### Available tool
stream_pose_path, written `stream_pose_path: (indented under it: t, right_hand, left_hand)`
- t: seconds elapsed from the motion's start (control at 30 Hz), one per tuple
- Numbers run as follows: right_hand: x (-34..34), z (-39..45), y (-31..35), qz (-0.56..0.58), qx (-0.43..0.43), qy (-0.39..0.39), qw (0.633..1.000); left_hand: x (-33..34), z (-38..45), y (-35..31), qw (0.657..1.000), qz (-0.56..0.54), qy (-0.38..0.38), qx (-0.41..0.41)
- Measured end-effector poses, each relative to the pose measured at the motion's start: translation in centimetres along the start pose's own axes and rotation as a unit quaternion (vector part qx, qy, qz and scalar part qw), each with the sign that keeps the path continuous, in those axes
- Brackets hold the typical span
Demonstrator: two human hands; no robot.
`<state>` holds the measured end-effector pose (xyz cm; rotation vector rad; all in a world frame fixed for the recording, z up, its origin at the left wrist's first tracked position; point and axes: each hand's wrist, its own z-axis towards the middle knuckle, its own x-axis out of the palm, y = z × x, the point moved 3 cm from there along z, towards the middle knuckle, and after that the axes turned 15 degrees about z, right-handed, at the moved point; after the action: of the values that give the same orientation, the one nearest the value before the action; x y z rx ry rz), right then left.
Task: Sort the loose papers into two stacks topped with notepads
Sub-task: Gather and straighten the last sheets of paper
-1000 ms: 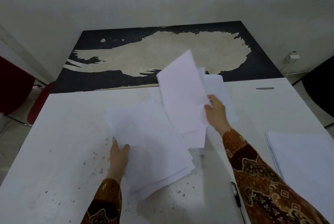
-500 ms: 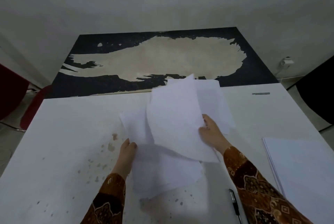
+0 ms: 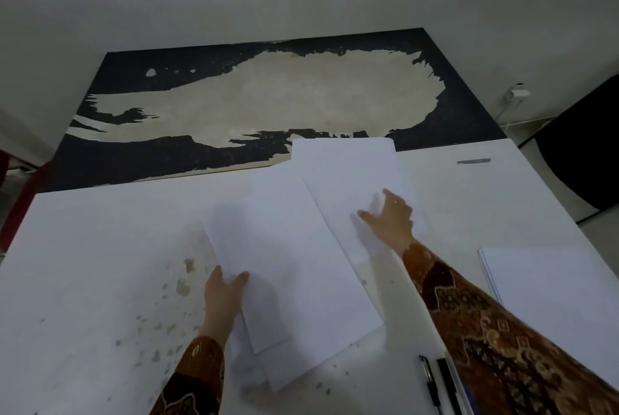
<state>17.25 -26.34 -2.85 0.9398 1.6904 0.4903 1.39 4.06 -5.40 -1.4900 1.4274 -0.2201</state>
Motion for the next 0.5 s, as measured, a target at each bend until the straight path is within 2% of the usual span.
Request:
stream_pose_path:
  t: [0.1,0.2,0.27,0.33,0.43,0.5]
  right_hand:
    - [-1.5,2.1,-0.5,-0.053,0.078,-0.034,0.995]
    - [-0.5,2.4,-0.7,-0.149,0.071,-0.035,0.986]
    - [-0.4,2.7,-0.5,-0.155,0.056,-0.059,0.985]
    - [-1.1,3.1,-0.5,-0.082,0.067,-0.073,0.992]
    - [-2.0,3.6,-1.7,0.116,0.107,-0.080,0.984]
    - [-2.3,3.4,-2.3,0.141,0.086,-0.084,0.983]
  left_hand:
    - [0.0,0.2,0.2,1.000,0.013,-0.003,0.020]
    - [-0.1,0.1,0.3,0.999,0.019,-0.007,0.042]
    - [0.0,0.1,0.4,0.999,0.014,-0.006,0.050]
    - [0.0,0.0,0.5,0.999,0.005,0.000,0.046]
    - [-0.1,0.1,0.7,0.999,-0.008,0.007,0.045]
    - [-0.2,0.1,0.8,0.999,-0.015,0.012,0.047]
